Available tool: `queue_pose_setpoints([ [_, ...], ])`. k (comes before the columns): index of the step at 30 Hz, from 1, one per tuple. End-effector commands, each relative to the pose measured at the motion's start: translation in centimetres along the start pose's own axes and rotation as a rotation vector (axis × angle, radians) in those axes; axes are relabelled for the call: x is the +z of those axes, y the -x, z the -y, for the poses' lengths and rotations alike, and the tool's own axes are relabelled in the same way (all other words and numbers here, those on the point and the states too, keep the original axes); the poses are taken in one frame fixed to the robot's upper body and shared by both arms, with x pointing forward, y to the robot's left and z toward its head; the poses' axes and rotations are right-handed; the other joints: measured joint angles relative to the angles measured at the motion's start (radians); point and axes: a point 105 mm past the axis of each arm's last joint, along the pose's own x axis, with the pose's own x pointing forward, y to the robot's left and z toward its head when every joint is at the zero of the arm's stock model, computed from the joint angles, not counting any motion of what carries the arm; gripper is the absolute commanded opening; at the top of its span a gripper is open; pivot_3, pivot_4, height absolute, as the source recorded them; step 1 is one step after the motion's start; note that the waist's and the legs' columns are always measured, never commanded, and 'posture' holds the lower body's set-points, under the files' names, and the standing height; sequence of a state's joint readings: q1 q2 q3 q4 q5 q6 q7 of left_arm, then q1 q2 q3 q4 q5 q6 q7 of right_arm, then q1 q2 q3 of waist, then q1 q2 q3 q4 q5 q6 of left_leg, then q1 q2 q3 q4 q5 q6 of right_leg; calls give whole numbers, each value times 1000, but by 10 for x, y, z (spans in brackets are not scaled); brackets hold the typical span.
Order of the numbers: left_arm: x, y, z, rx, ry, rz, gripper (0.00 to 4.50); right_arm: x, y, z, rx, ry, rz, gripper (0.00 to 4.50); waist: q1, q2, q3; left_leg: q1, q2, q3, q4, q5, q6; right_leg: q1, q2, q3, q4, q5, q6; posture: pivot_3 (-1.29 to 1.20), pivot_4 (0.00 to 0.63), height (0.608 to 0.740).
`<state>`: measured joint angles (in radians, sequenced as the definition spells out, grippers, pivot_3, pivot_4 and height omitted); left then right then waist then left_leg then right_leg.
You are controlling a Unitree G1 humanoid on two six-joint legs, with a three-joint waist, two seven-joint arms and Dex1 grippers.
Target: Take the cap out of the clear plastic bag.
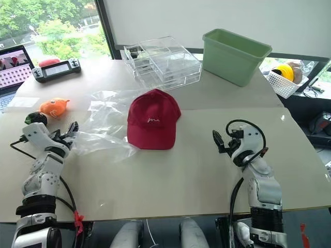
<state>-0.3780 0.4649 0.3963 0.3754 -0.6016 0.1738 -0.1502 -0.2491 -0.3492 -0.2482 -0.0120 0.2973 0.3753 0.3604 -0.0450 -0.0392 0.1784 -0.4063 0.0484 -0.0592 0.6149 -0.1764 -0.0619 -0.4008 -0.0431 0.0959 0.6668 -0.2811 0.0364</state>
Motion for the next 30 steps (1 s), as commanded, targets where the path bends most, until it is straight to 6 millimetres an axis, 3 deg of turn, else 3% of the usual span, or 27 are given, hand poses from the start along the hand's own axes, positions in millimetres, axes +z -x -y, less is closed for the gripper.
queue_pose_setpoints([
  [1,21,-1,14,-107,-115,63,4487,12,3,7,-42,30,61,4500,-1,0,0,0,0,0,0,0,0,0,0,0,0,0,0,0,150,735],
  [30,5,-16,58,-216,-101,43,4487,8,-4,-3,-73,41,71,4500,2,0,0,0,0,0,0,0,0,0,0,0,0,0,1,0,150,735],
])
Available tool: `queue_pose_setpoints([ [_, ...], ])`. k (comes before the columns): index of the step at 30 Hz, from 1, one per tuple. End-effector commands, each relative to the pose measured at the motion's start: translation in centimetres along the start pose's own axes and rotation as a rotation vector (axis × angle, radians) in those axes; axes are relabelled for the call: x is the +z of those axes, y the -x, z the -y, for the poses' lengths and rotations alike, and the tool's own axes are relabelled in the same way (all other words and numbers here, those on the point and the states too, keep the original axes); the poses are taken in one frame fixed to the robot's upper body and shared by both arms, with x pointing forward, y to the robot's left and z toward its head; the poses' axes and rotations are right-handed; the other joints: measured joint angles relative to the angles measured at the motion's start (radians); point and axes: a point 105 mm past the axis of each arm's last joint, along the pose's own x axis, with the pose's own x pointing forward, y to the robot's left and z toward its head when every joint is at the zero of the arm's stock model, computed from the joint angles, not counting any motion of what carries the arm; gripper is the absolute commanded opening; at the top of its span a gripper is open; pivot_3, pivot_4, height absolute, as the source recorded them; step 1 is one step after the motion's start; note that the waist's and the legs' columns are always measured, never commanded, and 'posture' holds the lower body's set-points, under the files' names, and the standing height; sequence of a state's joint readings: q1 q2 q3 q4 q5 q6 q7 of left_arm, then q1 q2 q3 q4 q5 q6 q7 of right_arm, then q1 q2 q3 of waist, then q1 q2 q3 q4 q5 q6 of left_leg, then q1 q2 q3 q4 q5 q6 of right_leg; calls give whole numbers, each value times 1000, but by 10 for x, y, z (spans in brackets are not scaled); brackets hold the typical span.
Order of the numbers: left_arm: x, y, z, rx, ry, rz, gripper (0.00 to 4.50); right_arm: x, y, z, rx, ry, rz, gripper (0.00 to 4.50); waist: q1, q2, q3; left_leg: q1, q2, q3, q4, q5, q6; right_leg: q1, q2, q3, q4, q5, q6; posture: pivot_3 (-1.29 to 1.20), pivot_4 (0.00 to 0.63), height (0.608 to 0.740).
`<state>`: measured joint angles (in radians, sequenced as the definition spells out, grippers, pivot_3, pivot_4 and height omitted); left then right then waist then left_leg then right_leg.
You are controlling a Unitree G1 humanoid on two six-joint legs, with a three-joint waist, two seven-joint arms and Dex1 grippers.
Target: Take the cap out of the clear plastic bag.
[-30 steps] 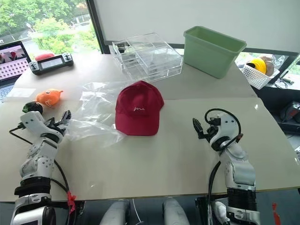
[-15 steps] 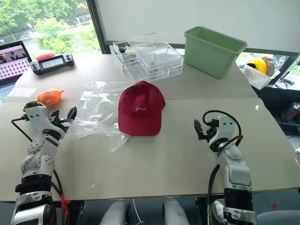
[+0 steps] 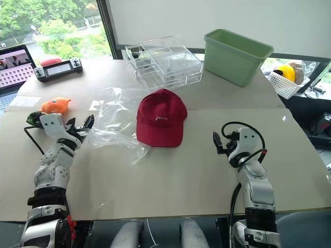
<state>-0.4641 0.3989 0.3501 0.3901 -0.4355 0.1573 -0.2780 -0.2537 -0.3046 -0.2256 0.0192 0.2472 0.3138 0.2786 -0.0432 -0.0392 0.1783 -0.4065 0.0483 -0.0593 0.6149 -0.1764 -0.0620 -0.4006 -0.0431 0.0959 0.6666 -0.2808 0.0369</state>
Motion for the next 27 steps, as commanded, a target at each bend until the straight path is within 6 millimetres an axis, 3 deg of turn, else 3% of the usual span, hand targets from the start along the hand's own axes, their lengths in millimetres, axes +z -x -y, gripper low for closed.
queue_pose_setpoints([
  [1,11,-4,7,-30,2,49,4487,14,1,-1,1,24,57,4500,0,0,0,0,0,0,0,0,0,0,0,0,0,0,0,0,150,735],
  [27,11,-10,22,-59,11,73,4487,13,1,0,0,26,51,4500,1,0,0,0,0,0,0,0,0,0,0,0,0,0,0,0,150,735],
])
